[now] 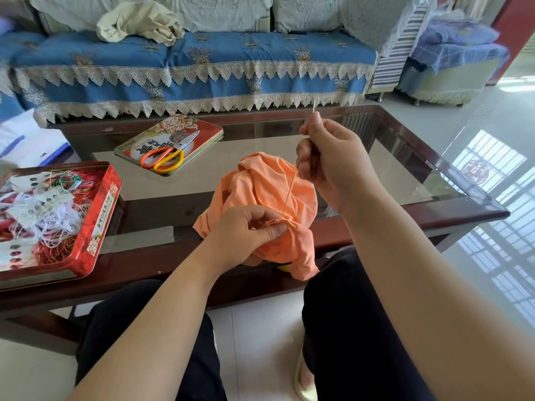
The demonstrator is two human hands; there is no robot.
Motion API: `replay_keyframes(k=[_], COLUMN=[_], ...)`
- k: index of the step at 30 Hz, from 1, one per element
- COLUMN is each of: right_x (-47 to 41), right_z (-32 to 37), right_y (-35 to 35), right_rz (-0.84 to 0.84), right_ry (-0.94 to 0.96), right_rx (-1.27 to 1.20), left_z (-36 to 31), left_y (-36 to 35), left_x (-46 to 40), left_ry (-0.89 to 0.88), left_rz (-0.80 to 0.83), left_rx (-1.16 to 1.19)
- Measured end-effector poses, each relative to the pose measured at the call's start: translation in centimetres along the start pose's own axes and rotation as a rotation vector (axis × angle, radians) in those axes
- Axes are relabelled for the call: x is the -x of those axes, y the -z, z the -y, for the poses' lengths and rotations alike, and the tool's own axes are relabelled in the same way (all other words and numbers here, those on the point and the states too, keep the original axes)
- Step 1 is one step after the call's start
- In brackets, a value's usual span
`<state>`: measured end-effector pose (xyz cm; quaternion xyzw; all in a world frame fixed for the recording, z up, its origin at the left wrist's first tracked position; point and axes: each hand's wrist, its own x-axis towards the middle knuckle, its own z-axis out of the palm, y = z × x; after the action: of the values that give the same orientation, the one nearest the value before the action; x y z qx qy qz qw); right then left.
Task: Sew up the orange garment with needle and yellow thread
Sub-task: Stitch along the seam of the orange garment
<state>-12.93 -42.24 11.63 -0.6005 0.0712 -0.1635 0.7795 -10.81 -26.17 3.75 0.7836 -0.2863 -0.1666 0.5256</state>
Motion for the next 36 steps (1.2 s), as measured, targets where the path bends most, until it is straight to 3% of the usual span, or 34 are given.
replay_keyframes(k=[9, 16, 22, 36], right_x=[4.7, 7.5, 7.5, 7.4], right_z=[-1.0, -5.1, -7.2, -8.0], right_y=[-0.7, 0.9, 1.7, 2.6], right_rz=[0.320, 0.085, 0.067, 0.118], right_ry=[-0.270, -0.065, 0.047, 0.063], right_rx=[-0.055, 0.506, 0.755, 0.782], left_z=[0.0, -0.1, 0.4, 0.5], left_y=[0.2, 0.5, 0.5, 0.9], left_x=[0.1, 0.0, -0.3, -0.4], left_ry=[0.000, 0.021, 0.017, 0.012], left_rz=[-0.077, -0.145, -0.181, -0.206], left_rx=[0.106, 0.067, 0.009, -0.071])
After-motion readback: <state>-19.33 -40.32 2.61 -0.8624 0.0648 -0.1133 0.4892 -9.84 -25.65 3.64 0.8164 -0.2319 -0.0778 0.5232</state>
